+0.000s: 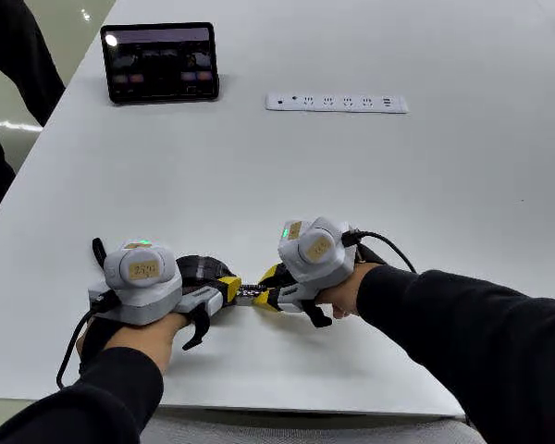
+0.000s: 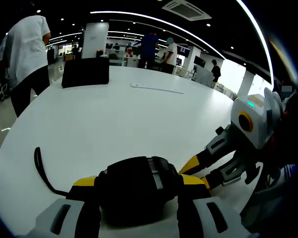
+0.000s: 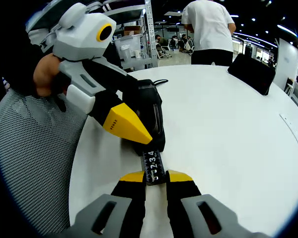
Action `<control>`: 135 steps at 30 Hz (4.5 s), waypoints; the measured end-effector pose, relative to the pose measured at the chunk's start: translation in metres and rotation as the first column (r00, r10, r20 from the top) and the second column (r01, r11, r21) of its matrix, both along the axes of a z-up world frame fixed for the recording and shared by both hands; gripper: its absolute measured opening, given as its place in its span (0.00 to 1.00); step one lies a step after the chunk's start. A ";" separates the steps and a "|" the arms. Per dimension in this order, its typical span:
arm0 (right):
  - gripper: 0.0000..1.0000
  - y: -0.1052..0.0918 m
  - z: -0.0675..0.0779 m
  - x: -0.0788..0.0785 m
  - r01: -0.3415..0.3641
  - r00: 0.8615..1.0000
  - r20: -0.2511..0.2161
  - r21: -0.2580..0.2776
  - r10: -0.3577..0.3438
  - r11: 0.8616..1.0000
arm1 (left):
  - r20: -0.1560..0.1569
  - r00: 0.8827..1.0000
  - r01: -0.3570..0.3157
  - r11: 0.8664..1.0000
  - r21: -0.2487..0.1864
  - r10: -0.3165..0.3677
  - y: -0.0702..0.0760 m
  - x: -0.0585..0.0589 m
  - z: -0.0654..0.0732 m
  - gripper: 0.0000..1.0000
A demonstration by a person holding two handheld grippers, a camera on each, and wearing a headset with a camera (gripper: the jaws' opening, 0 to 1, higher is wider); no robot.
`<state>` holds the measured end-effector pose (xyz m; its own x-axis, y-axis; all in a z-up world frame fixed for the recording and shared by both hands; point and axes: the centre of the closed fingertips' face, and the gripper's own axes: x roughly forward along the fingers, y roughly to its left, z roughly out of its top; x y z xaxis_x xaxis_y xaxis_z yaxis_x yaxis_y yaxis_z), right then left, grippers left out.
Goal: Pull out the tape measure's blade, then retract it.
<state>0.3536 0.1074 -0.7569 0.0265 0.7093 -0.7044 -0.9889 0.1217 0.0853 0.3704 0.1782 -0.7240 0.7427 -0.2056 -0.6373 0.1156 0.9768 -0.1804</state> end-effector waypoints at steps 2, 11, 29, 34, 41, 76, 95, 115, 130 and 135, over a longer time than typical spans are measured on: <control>0.11 0.002 0.000 0.000 -0.001 1.000 -0.002 0.001 0.001 1.000 | -0.001 1.000 0.001 1.000 0.000 -0.001 0.000 0.000 0.000 0.58; 0.11 0.011 -0.001 -0.001 -0.021 1.000 0.004 0.003 0.021 1.000 | 0.001 1.000 0.003 1.000 0.000 -0.003 0.000 -0.001 0.000 0.58; 0.12 0.016 -0.001 0.000 -0.023 1.000 0.010 0.004 0.023 1.000 | 0.000 1.000 0.001 1.000 -0.001 -0.001 0.001 0.001 -0.001 0.58; 0.12 0.013 -0.001 0.001 -0.011 1.000 0.020 0.004 0.011 1.000 | -0.001 1.000 0.002 1.000 -0.002 -0.002 0.002 0.001 -0.002 0.58; 0.11 0.011 0.000 0.002 -0.001 1.000 0.014 0.012 0.001 1.000 | -0.001 1.000 -0.003 1.000 -0.010 0.003 0.002 0.001 -0.002 0.58; 0.30 0.009 0.008 -0.001 0.008 0.999 0.040 -0.006 -0.008 1.000 | -0.042 0.999 0.024 0.993 -0.113 -0.029 -0.012 -0.001 -0.001 0.99; 0.54 -0.103 0.069 0.010 0.255 0.959 0.091 0.123 -0.267 0.959 | 0.131 0.911 0.401 0.915 -0.055 -0.391 0.015 -0.019 0.057 1.00; 0.97 -0.251 0.074 -0.019 0.493 0.853 0.119 0.133 -0.508 0.860 | 0.069 0.929 0.363 0.932 0.016 -0.363 0.081 -0.046 0.039 1.00; 1.00 -0.293 0.071 -0.036 0.558 0.819 0.096 0.098 -0.566 0.824 | 0.074 0.934 0.350 0.937 0.012 -0.349 0.097 -0.053 0.049 1.00; 1.00 -0.289 0.073 -0.036 0.554 0.822 0.095 0.102 -0.562 0.827 | 0.076 0.936 0.342 0.939 0.030 -0.343 0.097 -0.053 0.052 1.00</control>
<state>0.3178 -0.1821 -0.6839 0.5100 0.5933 -0.6228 -0.7568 0.6537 0.0029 0.3178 0.2754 -0.6721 0.6774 -0.4468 -0.5844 0.4568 0.8782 -0.1419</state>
